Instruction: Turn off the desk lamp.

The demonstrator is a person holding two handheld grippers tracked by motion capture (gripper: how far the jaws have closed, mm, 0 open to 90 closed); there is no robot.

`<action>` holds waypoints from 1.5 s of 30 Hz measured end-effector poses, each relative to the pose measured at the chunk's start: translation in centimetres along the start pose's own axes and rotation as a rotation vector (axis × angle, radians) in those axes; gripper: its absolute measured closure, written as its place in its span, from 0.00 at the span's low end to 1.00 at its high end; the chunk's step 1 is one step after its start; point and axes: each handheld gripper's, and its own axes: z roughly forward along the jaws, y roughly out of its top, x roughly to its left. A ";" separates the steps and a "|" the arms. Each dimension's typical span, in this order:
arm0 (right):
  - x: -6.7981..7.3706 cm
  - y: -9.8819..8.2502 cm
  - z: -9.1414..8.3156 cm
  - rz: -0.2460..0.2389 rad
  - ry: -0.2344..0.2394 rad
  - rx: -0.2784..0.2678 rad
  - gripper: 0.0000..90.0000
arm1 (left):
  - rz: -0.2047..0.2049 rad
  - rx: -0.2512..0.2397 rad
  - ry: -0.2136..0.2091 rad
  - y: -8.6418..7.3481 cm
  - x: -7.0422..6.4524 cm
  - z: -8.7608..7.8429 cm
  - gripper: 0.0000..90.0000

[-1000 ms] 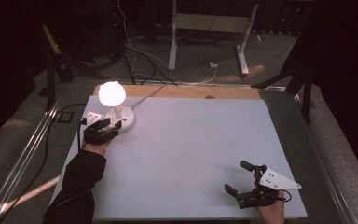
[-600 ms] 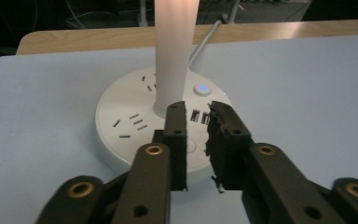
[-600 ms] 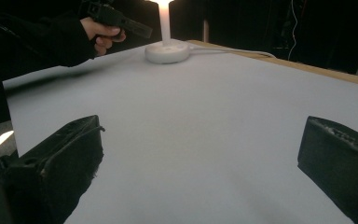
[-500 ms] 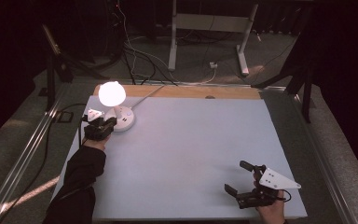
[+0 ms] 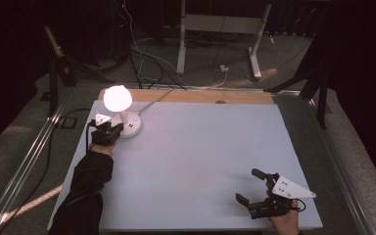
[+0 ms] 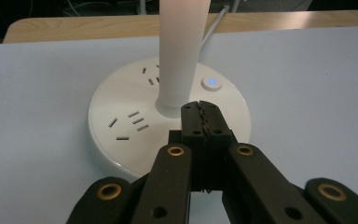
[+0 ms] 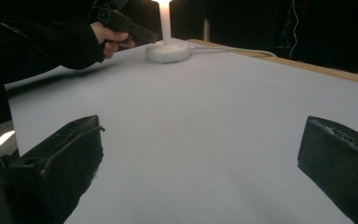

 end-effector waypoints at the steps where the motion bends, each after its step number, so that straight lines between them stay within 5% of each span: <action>1: 0.0 0.0 0.0 0.001 0.000 0.001 0.00 | 0.008 0.008 0.006 0.0 0.0 0.1 1.00; 29: 0.0 -0.1 0.1 0.002 0.003 0.010 0.00 | 0.050 0.067 0.001 0.1 0.0 0.8 1.00; 45: -0.1 0.0 0.0 0.005 0.000 0.005 0.00 | 0.043 0.033 -0.011 0.9 -0.3 0.1 1.00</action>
